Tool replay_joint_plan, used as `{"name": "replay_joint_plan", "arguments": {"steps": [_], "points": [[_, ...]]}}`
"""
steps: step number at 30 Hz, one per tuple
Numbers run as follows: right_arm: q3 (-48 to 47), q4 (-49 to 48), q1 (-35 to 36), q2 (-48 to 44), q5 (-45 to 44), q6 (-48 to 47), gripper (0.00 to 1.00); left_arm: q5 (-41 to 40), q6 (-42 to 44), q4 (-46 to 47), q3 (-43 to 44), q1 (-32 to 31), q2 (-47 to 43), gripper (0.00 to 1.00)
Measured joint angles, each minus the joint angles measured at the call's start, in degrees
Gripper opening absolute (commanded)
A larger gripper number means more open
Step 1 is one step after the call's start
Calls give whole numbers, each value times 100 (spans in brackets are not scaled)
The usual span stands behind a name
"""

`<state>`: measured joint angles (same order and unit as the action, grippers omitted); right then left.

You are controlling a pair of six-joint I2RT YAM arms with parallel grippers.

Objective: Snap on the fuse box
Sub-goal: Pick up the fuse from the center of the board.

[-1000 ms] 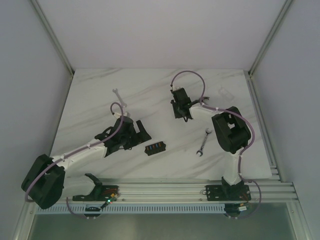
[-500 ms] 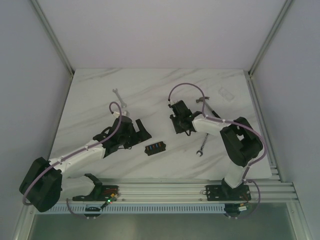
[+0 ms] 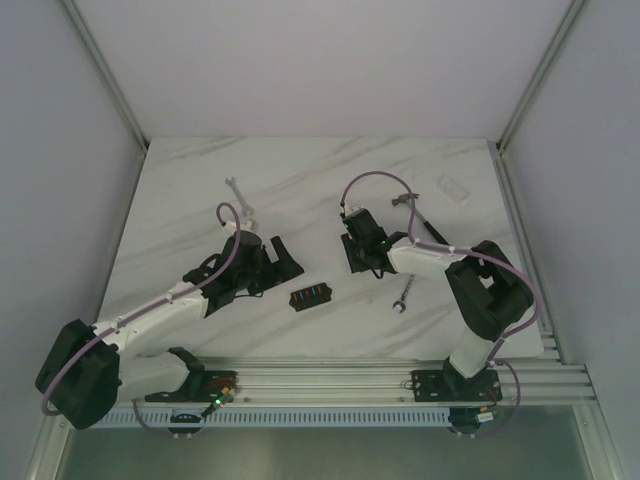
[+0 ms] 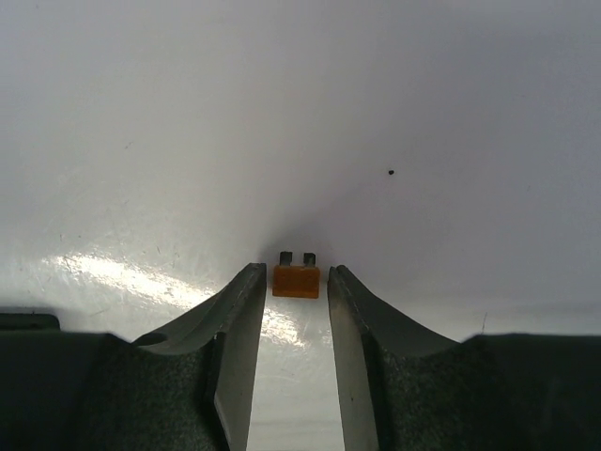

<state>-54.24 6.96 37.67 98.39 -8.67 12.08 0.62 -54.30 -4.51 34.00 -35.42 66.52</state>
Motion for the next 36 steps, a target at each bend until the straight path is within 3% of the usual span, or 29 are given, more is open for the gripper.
{"name": "replay_joint_plan", "arguments": {"steps": [18, 36], "points": [[234, -251, 131, -118, -293, 391, 37, 22, -2, 20, 0, 0, -44, 100], [234, -79, 181, -177, -415, 474, 22, 138, 98, 96, 129, 0, 188, 98]]}}
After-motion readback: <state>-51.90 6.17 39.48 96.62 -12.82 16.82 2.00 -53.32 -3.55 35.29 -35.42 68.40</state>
